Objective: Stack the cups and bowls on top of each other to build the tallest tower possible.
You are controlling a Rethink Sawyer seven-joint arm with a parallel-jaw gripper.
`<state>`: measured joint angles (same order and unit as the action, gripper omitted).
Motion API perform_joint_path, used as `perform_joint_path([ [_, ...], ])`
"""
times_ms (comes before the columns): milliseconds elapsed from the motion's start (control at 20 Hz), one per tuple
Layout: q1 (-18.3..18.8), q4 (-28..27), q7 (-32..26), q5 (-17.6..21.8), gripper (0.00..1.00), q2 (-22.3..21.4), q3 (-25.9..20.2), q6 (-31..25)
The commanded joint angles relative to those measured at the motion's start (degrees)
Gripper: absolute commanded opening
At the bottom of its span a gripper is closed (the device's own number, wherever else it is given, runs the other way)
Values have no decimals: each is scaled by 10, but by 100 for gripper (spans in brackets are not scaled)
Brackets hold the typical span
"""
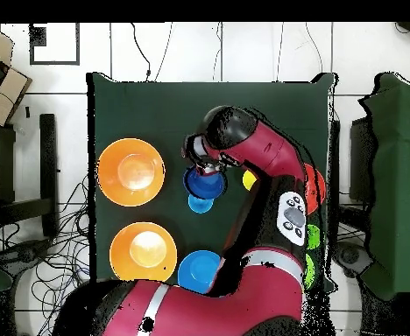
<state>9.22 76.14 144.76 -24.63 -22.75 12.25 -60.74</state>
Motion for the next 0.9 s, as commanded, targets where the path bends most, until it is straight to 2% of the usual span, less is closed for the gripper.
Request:
perform_joint_path([
  [50, 15, 14, 14, -8, 0, 25, -80, 5],
  [900, 22, 10, 24, -13, 0, 21, -93, -16],
])
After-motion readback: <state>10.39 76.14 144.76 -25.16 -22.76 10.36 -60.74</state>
